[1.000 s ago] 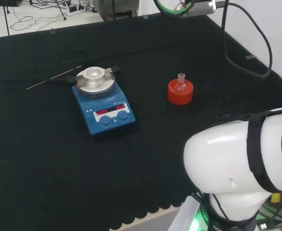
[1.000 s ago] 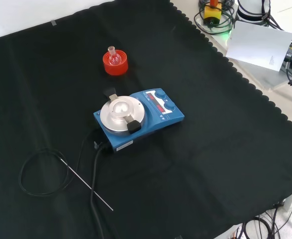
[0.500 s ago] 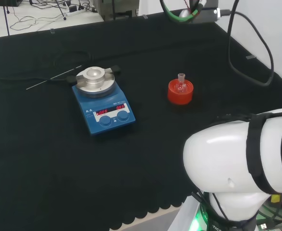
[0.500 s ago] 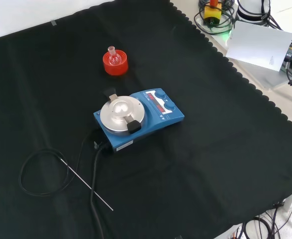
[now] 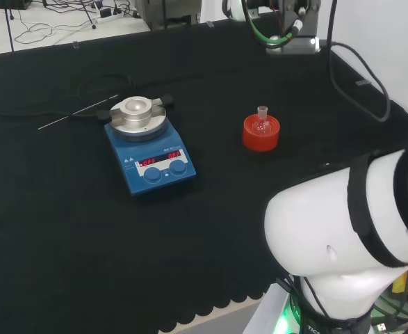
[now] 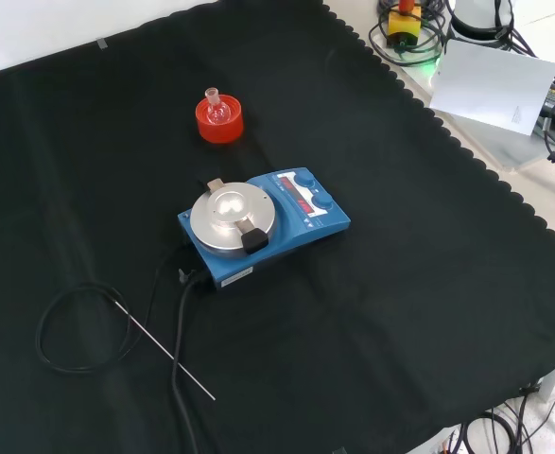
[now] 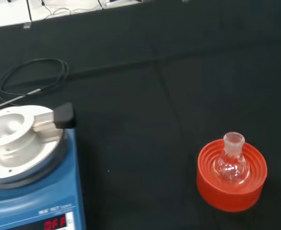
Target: Pick up the round-bottom flask.
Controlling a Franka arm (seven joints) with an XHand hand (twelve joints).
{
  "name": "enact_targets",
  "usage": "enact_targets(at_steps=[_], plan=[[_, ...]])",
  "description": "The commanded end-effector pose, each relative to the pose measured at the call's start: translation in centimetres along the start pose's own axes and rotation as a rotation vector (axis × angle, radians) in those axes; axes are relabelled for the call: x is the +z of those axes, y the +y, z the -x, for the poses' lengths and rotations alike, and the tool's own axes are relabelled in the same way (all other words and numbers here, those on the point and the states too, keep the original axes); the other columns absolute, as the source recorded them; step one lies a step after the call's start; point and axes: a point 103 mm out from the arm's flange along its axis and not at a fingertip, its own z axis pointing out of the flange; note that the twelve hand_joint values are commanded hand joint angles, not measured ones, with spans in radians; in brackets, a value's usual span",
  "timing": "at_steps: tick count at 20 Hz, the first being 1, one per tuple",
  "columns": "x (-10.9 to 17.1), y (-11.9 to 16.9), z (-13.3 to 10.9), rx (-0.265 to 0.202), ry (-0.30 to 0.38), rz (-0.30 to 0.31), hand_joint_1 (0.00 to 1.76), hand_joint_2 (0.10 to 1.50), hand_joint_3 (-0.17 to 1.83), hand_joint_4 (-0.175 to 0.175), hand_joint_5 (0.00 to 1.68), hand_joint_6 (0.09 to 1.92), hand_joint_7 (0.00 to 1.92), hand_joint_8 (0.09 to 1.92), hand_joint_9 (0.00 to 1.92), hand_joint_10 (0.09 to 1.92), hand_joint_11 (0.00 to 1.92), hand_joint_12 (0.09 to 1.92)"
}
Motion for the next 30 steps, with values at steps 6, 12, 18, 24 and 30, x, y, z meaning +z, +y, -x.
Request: enact_targets(at_steps=[6,12,18,24,30], plan=[[9.8,8.7,5.9,0.033,0.068,-0.033,0.38,1.17,0.17,-0.025,0.51,0.18,0.18,0.64,0.35,0.71,0.08,1.42],[14.4,9.7,7.5,0.055,0.120,-0.067,0.51,1.10,0.15,-0.026,0.50,0.17,0.21,0.66,0.38,0.71,0.09,1.42],[17.9,10.3,8.8,0.081,0.153,-0.077,0.66,1.01,0.15,-0.027,0.50,0.15,0.24,0.67,0.43,0.70,0.11,1.41],[20.8,10.8,9.8,0.099,0.187,-0.112,0.77,0.91,0.21,-0.027,0.52,0.13,0.26,0.68,0.46,0.69,0.12,1.41],[22.6,10.8,9.9,0.103,0.213,-0.148,0.84,0.67,0.57,-0.026,0.52,0.09,0.25,0.68,0.46,0.69,0.10,1.42]])
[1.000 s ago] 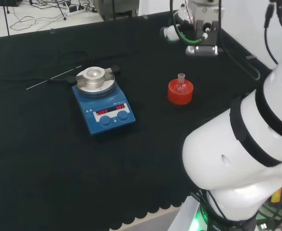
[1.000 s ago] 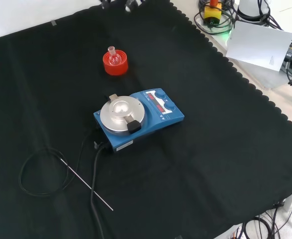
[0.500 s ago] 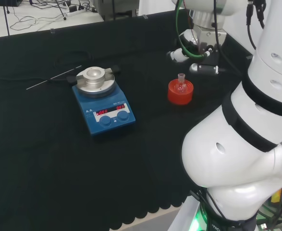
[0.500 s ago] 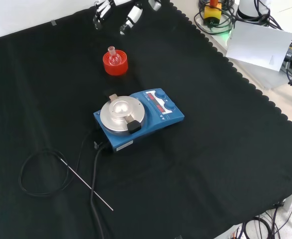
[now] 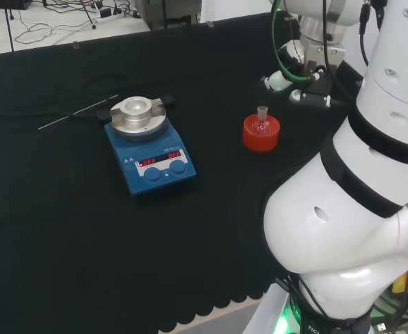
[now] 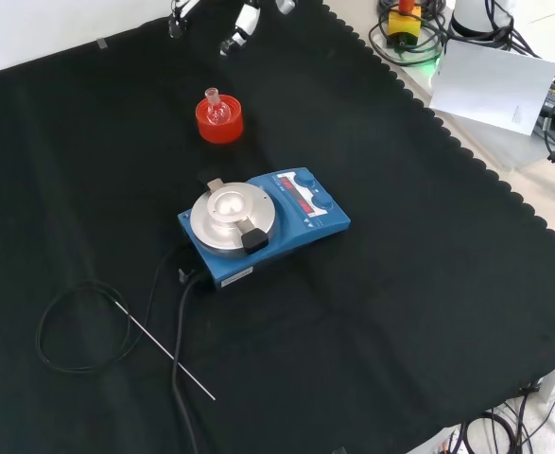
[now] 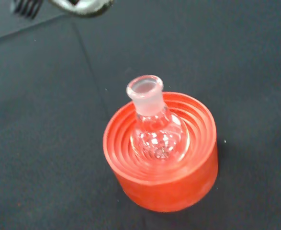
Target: Pick up the round-bottom flask.
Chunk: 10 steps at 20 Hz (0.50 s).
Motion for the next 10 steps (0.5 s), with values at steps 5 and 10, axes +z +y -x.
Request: enact_targets(at_steps=[5,10], plan=[[7.9,0.7,-0.5,-0.032,0.073,-0.133,0.84,0.64,0.60,-0.025,0.53,0.09,0.25,0.68,0.46,0.69,0.10,1.42],[8.3,0.8,0.0,-0.033,0.075,-0.135,0.84,0.64,0.60,-0.025,0.54,0.09,0.25,0.68,0.46,0.69,0.09,1.42]])
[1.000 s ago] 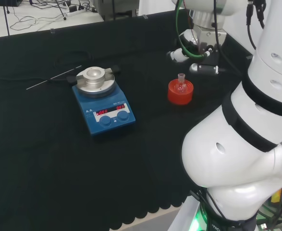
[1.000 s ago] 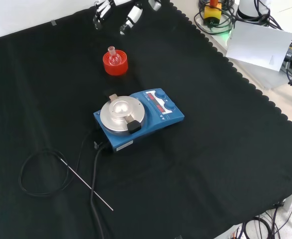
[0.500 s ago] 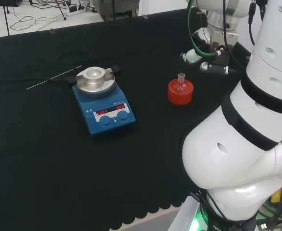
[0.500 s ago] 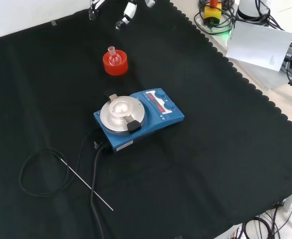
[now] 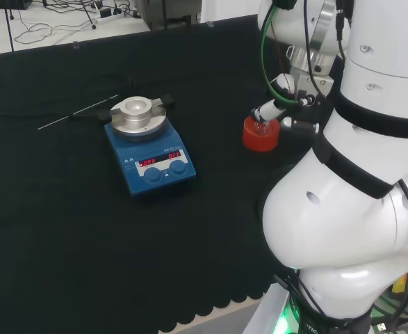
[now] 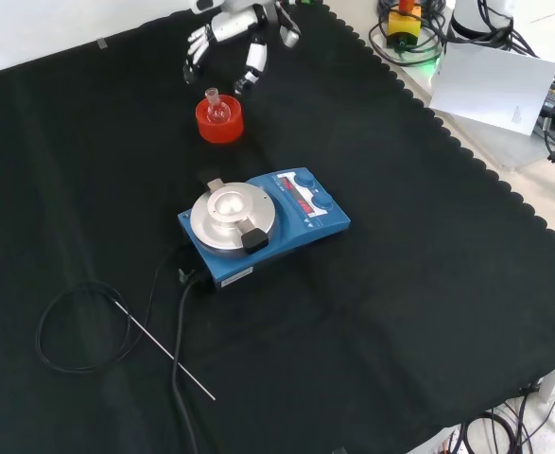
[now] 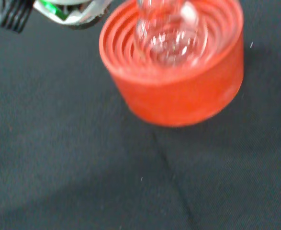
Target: Pick up the round-bottom flask.
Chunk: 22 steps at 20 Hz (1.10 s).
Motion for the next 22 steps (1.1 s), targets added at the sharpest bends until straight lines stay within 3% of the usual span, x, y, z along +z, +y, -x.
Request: enact_targets(at_steps=[1,6,22], plan=[[0.6,0.6,0.3,-0.012,0.026,0.000,0.84,0.64,0.60,-0.025,0.54,0.09,0.25,0.69,0.46,0.69,0.09,1.42],[0.8,0.9,0.0,-0.009,0.012,0.029,0.86,0.63,0.61,-0.025,0.54,0.09,0.25,0.69,0.46,0.69,0.09,1.42],[1.3,2.5,1.0,0.027,0.016,0.026,0.89,0.63,0.62,-0.029,0.55,0.09,0.26,0.69,0.47,0.70,0.13,1.42]])
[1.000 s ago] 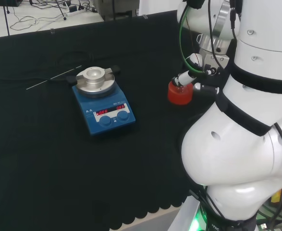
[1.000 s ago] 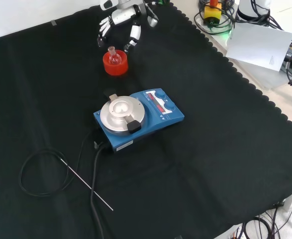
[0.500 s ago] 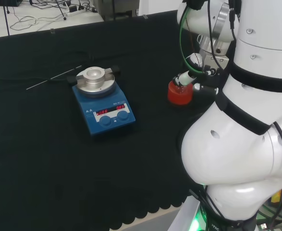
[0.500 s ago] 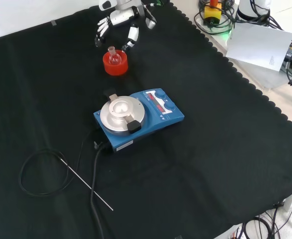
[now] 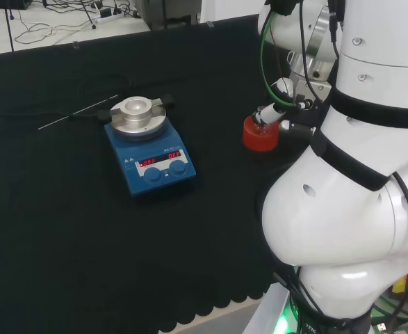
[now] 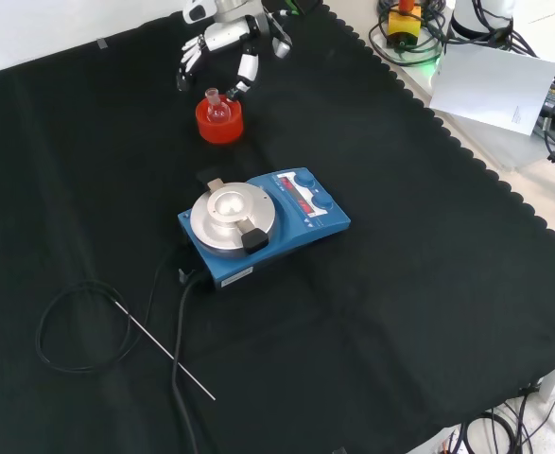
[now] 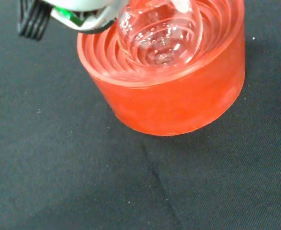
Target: Pick up the round-bottom flask.
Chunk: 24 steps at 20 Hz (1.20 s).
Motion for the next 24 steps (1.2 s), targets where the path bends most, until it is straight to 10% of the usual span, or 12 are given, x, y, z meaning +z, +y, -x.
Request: enact_targets(at_steps=[1,15,24], plan=[[0.2,0.2,0.1,0.001,-0.006,0.012,0.90,0.63,0.62,-0.029,0.55,0.09,0.26,0.69,0.47,0.70,0.13,1.41],[0.9,0.9,-0.1,-0.014,-0.037,0.037,0.96,0.61,0.64,-0.033,0.71,0.17,0.28,0.69,0.48,0.69,0.15,1.40],[0.7,1.3,-0.3,-0.015,-0.032,0.077,1.00,0.60,0.69,-0.039,0.64,0.61,0.28,0.70,0.50,0.68,0.17,1.39]])
